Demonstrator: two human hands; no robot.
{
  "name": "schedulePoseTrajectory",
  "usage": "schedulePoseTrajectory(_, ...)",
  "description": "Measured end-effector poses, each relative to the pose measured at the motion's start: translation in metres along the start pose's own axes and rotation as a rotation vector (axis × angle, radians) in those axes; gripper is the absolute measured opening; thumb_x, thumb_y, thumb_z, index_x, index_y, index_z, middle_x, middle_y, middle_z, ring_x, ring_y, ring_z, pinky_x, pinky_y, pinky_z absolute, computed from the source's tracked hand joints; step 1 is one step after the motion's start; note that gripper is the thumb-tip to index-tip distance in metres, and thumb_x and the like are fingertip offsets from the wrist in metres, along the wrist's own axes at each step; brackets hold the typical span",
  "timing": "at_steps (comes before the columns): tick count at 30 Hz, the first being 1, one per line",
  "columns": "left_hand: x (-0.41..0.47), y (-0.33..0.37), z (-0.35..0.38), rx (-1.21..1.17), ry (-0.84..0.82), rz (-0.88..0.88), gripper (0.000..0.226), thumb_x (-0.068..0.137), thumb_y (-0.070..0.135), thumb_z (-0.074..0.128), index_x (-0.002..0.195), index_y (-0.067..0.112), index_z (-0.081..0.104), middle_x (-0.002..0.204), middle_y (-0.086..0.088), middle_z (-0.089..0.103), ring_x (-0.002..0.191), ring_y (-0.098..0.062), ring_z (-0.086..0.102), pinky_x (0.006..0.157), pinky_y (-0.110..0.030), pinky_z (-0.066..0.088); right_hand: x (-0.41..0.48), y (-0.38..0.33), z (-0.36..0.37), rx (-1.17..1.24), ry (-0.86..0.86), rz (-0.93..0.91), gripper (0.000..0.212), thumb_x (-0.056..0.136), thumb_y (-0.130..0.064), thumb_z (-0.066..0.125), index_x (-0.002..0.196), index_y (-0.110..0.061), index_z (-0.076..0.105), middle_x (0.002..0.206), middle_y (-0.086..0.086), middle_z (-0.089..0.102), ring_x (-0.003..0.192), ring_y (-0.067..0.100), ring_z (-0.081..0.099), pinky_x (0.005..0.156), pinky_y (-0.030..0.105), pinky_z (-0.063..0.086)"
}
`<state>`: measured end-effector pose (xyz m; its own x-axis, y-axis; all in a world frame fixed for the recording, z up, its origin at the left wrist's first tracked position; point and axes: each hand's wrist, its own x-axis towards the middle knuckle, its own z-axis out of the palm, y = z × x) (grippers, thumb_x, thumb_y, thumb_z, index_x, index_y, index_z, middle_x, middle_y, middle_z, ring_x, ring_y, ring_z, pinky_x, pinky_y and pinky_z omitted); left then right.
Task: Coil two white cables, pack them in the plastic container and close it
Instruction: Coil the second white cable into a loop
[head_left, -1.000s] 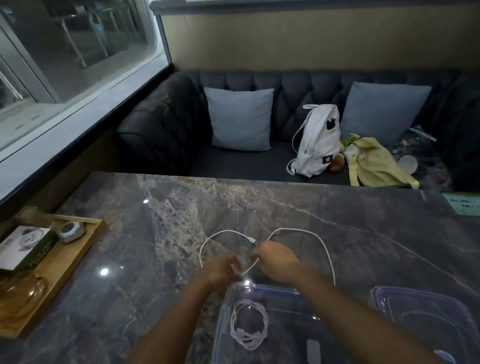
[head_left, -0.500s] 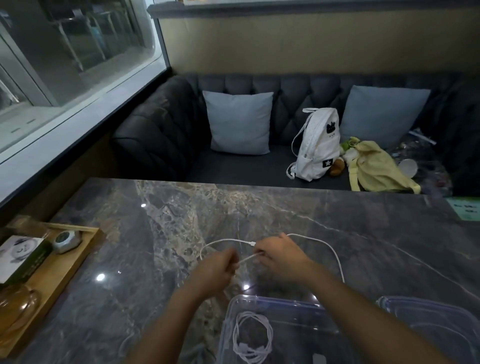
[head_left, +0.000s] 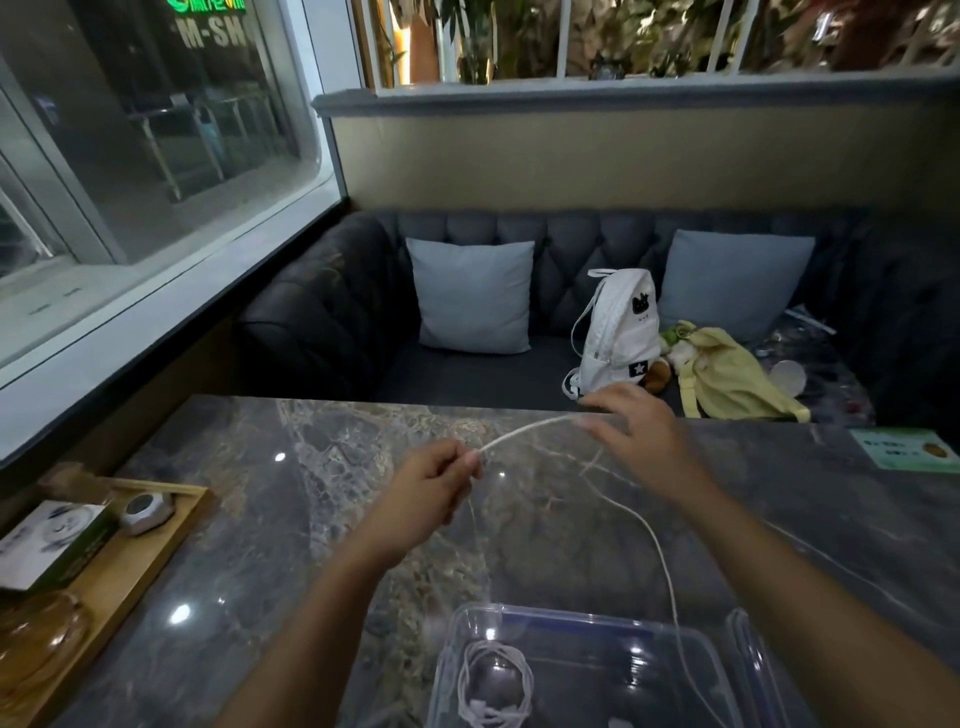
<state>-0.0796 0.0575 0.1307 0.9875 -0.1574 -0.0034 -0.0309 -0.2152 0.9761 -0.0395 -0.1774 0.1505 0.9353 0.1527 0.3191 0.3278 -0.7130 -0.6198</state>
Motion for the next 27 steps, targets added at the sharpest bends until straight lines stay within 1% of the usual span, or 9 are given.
schedulePoseTrajectory(3, -0.005, 0.018, 0.017, -0.052, -0.058, 0.002, 0.030, 0.095, 0.019, 0.046, 0.067, 0.018, 0.058, 0.047, 0.010, 0.042, 0.038, -0.001, 0.033, 0.037, -0.014, 0.027, -0.009, -0.032, 0.002, -0.172, -0.152, -0.331, 0.041, 0.083, -0.033, 0.061, 0.120, -0.017, 0.057, 0.117, 0.006, 0.062, 0.109, 0.018, 0.054, 0.091, 0.030, 0.030)
schedulePoseTrajectory(6, -0.009, 0.038, 0.027, -0.136, -0.129, 0.026, 0.030, 0.095, 0.023, 0.044, 0.069, 0.016, 0.055, 0.046, 0.011, 0.039, 0.037, -0.001, 0.030, 0.036, -0.013, 0.024, -0.017, -0.053, 0.002, -0.010, -0.231, -0.448, 0.017, 0.086, -0.013, 0.056, 0.101, -0.011, 0.065, 0.093, 0.000, 0.070, 0.082, 0.006, 0.057, 0.075, 0.008, 0.034)
schedulePoseTrajectory(9, -0.013, 0.048, 0.024, -0.177, -0.153, 0.033, 0.032, 0.096, 0.027, 0.043, 0.067, 0.017, 0.054, 0.043, 0.013, 0.035, 0.037, -0.001, 0.027, 0.037, -0.013, 0.023, -0.019, -0.053, -0.011, 0.194, -0.163, -0.317, 0.012, 0.088, -0.012, 0.056, 0.084, -0.007, 0.066, 0.064, -0.017, 0.055, 0.060, -0.003, 0.052, 0.061, 0.008, 0.037)
schedulePoseTrajectory(13, -0.023, 0.050, 0.016, -0.192, -0.192, 0.003, 0.034, 0.094, 0.031, 0.043, 0.063, 0.020, 0.052, 0.044, 0.014, 0.030, 0.039, -0.003, 0.023, 0.037, -0.013, 0.023, -0.013, -0.040, -0.034, 0.417, -0.010, -0.134, 0.007, 0.081, -0.013, 0.064, 0.075, -0.013, 0.068, 0.051, -0.009, 0.054, 0.050, -0.001, 0.049, 0.053, 0.009, 0.038)
schedulePoseTrajectory(17, -0.033, 0.053, 0.015, -0.276, -0.229, -0.041, 0.033, 0.091, 0.033, 0.046, 0.060, 0.023, 0.052, 0.044, 0.014, 0.026, 0.039, -0.003, 0.018, 0.037, -0.015, 0.017, -0.017, -0.030, -0.050, 0.626, 0.045, -0.019, 0.010, 0.073, -0.012, 0.073, 0.072, -0.021, 0.071, 0.050, -0.004, 0.065, 0.045, 0.001, 0.054, 0.045, 0.010, 0.041)
schedulePoseTrajectory(20, -0.035, 0.059, 0.010, -0.588, -0.220, -0.073, 0.029, 0.086, 0.031, 0.046, 0.060, 0.020, 0.053, 0.048, 0.009, 0.014, 0.041, -0.005, 0.009, 0.037, -0.018, 0.008, -0.024, -0.022, -0.060, 0.676, 0.012, -0.018, 0.015, 0.070, -0.010, 0.075, 0.072, -0.024, 0.070, 0.051, -0.004, 0.066, 0.040, 0.000, 0.051, 0.038, 0.011, 0.037)
schedulePoseTrajectory(22, -0.036, 0.063, 0.004, -0.768, -0.214, -0.073, 0.029, 0.086, 0.026, 0.042, 0.063, 0.016, 0.056, 0.052, 0.007, 0.012, 0.042, -0.006, 0.007, 0.036, -0.018, 0.008, -0.028, -0.016, -0.062, 0.688, -0.020, -0.020, 0.019, 0.071, -0.006, 0.073, 0.075, -0.024, 0.070, 0.055, -0.004, 0.069, 0.041, 0.001, 0.052, 0.037, 0.014, 0.040)
schedulePoseTrajectory(24, -0.039, 0.064, -0.001, -0.873, -0.213, -0.034, 0.024, 0.083, 0.019, 0.044, 0.069, 0.012, 0.062, 0.053, 0.007, 0.017, 0.044, -0.007, 0.011, 0.036, -0.017, 0.011, -0.032, -0.010, -0.063, 0.712, -0.008, -0.003, 0.024, 0.071, 0.000, 0.071, 0.077, -0.023, 0.069, 0.058, -0.004, 0.069, 0.043, 0.004, 0.054, 0.038, 0.016, 0.043)
schedulePoseTrajectory(27, -0.043, 0.067, -0.003, -0.961, -0.234, 0.026, 0.010, 0.069, 0.014, 0.065, 0.078, 0.008, 0.065, 0.051, 0.007, 0.035, 0.047, -0.006, 0.016, 0.036, -0.017, 0.016, -0.036, -0.002, -0.059, 0.646, 0.051, 0.042, 0.032, 0.072, 0.002, 0.071, 0.071, -0.029, 0.063, 0.066, 0.001, 0.062, 0.047, 0.008, 0.055, 0.042, 0.021, 0.047)
